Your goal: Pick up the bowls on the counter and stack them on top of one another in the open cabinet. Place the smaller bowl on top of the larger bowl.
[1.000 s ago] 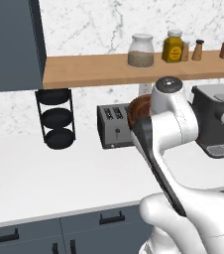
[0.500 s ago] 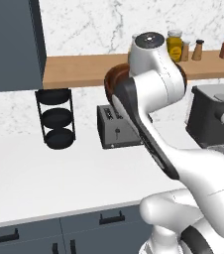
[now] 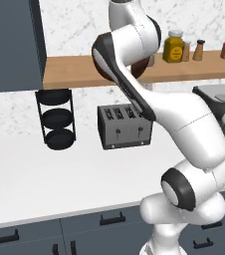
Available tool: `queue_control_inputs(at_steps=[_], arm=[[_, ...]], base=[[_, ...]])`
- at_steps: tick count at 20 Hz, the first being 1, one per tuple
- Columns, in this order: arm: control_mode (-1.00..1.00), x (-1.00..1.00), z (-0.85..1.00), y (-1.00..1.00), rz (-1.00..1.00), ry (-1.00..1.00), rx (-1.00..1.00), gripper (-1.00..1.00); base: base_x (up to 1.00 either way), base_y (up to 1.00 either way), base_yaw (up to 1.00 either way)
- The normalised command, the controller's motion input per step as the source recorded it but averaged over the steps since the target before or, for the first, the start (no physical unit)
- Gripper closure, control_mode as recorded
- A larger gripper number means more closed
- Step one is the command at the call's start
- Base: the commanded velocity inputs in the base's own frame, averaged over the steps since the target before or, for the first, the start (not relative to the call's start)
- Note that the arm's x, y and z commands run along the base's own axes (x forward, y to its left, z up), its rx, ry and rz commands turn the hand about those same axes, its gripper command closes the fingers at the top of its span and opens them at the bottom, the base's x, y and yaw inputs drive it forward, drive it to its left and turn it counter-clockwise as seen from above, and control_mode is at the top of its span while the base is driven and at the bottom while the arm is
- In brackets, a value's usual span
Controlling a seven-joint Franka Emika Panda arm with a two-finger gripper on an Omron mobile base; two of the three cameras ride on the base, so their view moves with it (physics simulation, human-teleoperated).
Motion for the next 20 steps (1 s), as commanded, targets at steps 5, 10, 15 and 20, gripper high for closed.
queue_control_inputs(at_steps=[5, 10, 15, 20], arm=[[-1.00, 1.00, 0.00, 0.16, 0.03, -0.03, -0.05, 1.00], [-1.00, 1.00, -0.01, 0.15, 0.03, 0.00, -0.03, 1.00], [-1.00, 0.94, -0.35, 0.10, 0.02, 0.00, -0.09, 1.00], [-1.00, 0.63, -0.32, 0.03, 0.00, 0.00, -0.09, -1.00]], base=[[0.00, 0.00, 0.00], [0.00, 0.00, 0.00], [0.00, 0.00, 0.00], [0.00, 0.00, 0.00]])
